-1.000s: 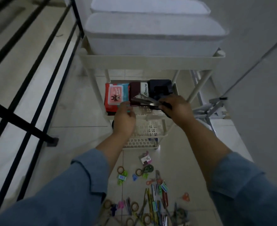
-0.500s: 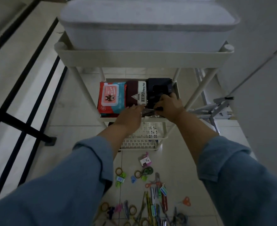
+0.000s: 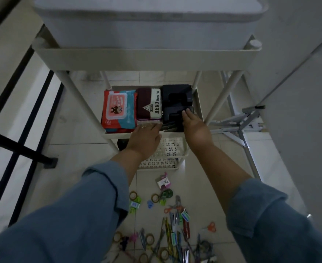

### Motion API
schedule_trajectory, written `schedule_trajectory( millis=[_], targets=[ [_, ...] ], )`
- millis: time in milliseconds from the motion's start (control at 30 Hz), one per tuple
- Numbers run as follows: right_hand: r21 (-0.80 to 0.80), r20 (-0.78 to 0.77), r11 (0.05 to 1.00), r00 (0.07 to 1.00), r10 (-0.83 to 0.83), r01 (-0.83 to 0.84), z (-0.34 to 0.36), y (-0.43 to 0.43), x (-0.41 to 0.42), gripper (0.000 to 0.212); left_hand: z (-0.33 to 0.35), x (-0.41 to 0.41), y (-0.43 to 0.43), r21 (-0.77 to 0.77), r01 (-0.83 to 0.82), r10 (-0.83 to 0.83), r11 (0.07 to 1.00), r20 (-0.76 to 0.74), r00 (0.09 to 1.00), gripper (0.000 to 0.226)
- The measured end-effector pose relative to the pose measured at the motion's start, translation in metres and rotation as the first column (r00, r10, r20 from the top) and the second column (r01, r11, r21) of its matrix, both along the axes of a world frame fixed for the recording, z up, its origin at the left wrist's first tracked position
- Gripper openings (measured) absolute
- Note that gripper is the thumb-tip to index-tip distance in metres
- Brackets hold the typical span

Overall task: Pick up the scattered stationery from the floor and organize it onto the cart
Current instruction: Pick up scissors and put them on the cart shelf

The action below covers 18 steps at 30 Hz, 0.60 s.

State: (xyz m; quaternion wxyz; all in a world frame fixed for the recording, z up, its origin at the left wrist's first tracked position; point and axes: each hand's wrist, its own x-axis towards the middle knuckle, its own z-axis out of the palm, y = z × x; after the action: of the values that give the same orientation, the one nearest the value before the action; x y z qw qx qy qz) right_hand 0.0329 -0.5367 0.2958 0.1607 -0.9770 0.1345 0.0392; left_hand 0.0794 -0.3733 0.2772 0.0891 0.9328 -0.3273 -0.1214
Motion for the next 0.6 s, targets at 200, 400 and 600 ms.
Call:
schedule_trajectory(
  millis=[200, 400, 600],
  targets=[
    [0.011, -0.066, 0.999, 0.997, -0.047, 0.048, 0.002, 0.010, -0.001, 0.052, 0.008, -0.005, 0.002, 0.016, -0.039, 0.039, 0.999, -0.008, 0.999, 0.049],
    [0.091, 0.364, 0.995, 0.932, 0.011, -0.047, 0.000, 0.035, -0.035, 0.043, 0.021, -0.030, 0.024, -0.309, -0.043, 0.045, 0.950, -0.001, 0.999, 0.044],
    [0.209, 0.438, 0.971, 0.899, 0.018, -0.121, -0.024, 0.084, -0.096, 0.034, 0.013, -0.085, 0.077, -0.396, -0.153, 0.114, 0.905, -0.121, 0.986, 0.039]
  ],
)
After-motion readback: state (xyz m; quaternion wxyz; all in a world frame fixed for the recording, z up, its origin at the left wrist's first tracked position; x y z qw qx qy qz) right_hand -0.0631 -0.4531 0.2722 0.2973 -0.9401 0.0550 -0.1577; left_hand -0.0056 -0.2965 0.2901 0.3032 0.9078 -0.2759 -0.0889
